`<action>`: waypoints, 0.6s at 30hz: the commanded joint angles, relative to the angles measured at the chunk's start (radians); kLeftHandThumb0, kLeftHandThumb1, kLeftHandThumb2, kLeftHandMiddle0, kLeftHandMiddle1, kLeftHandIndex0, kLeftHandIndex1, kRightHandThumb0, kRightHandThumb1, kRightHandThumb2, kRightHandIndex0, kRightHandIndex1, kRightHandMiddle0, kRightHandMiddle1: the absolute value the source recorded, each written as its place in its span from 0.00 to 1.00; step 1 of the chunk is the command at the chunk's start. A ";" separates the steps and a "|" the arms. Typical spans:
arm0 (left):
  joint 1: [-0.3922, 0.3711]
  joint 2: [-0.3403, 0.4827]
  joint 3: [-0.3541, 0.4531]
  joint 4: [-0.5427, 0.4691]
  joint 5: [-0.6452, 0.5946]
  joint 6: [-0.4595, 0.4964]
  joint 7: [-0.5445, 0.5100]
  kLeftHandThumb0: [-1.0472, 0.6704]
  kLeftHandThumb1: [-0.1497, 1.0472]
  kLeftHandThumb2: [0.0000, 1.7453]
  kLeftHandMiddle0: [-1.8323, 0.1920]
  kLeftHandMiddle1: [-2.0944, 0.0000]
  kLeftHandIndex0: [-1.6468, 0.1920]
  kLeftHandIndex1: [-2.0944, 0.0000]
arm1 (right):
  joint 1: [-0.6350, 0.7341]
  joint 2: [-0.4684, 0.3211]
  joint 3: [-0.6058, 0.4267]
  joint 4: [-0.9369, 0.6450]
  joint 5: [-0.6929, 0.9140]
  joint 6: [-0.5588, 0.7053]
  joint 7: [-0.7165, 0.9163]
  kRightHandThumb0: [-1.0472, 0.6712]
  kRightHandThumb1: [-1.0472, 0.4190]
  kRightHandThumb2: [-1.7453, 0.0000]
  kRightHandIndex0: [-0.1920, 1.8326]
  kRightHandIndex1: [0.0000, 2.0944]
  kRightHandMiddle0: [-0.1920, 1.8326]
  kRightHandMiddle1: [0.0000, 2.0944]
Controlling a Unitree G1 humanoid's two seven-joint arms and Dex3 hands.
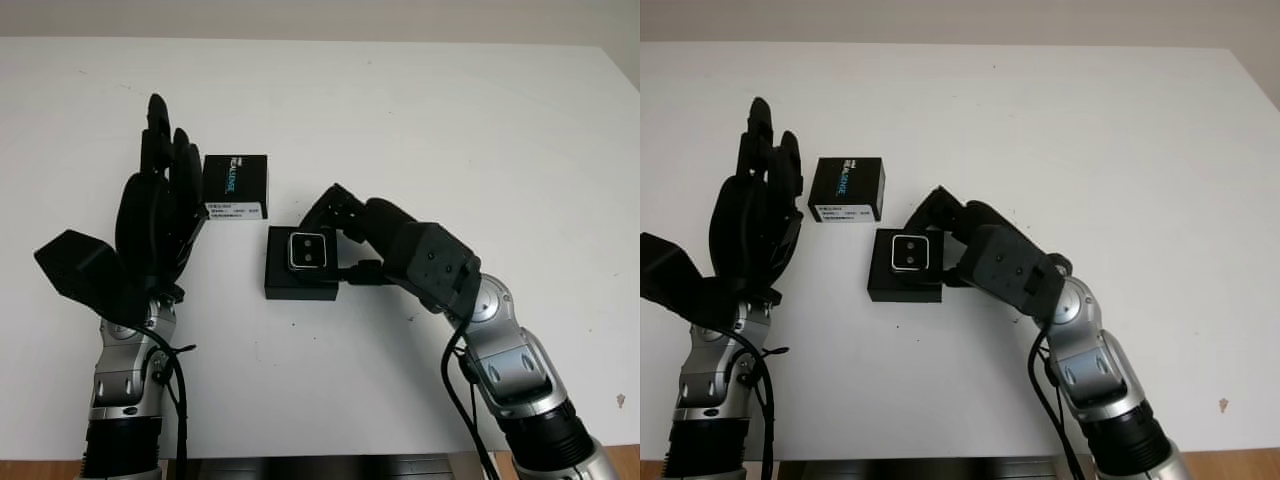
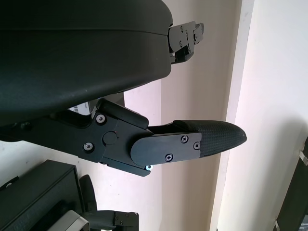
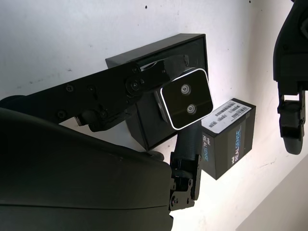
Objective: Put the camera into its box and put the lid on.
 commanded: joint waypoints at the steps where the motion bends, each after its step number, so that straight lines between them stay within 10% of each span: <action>1: 0.009 -0.001 -0.001 -0.019 0.004 -0.002 -0.002 0.18 1.00 0.30 1.00 1.00 1.00 1.00 | -0.010 -0.001 0.002 0.006 -0.007 -0.017 -0.007 0.45 0.00 0.92 0.21 0.05 0.14 1.00; 18: 0.006 0.001 0.003 -0.008 0.001 -0.009 -0.011 0.18 1.00 0.30 1.00 1.00 1.00 1.00 | -0.015 0.008 0.000 0.051 -0.011 -0.041 -0.012 0.46 0.00 0.92 0.21 0.04 0.13 1.00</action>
